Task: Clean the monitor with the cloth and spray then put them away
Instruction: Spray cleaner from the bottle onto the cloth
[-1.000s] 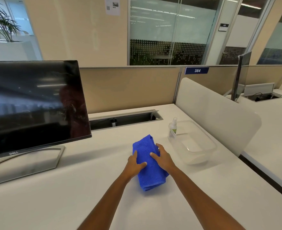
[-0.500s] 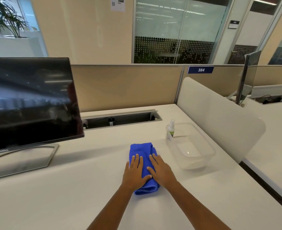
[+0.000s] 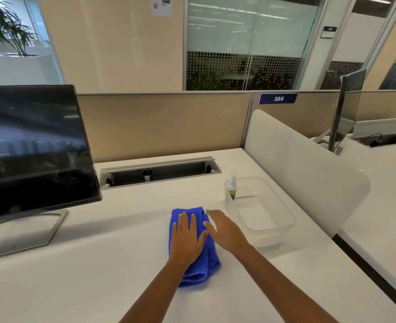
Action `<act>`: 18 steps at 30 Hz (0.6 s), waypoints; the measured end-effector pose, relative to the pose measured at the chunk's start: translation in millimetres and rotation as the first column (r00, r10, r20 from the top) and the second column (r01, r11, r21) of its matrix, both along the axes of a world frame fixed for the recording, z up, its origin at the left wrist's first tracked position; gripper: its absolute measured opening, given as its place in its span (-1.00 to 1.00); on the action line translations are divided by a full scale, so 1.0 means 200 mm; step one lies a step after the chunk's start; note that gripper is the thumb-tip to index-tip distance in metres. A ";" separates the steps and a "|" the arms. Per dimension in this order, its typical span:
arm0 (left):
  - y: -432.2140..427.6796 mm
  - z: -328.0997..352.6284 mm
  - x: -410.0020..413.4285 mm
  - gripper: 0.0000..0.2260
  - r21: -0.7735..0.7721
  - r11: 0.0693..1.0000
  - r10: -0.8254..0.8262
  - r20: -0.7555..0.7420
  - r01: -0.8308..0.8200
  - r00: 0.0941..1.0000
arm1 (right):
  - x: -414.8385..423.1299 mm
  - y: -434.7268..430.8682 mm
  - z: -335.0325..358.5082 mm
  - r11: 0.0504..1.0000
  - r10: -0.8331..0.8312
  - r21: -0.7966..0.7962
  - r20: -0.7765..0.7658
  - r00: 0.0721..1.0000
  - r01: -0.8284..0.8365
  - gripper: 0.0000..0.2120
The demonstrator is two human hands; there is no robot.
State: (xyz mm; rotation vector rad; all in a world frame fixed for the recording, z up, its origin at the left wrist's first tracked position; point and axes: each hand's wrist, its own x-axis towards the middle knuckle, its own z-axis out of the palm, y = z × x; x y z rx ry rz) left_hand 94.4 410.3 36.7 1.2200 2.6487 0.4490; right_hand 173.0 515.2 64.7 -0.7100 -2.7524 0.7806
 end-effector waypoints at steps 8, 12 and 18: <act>0.27 0.11 0.01 -0.39 0.088 0.993 -0.072 -0.017 0.073 0.997 | -0.01 0.23 0.17 0.977 -0.207 -0.127 -0.324 0.923 0.174 -0.69; 0.37 0.13 0.06 -0.21 0.121 0.987 -0.113 0.019 0.109 0.993 | -0.02 0.38 0.15 0.935 -0.335 -0.207 -0.247 0.909 0.289 -0.65; 0.47 0.09 0.10 -0.46 0.133 0.978 -0.169 0.048 0.161 0.985 | -0.07 0.54 0.08 0.908 -0.359 -0.249 -0.054 0.932 0.335 -0.56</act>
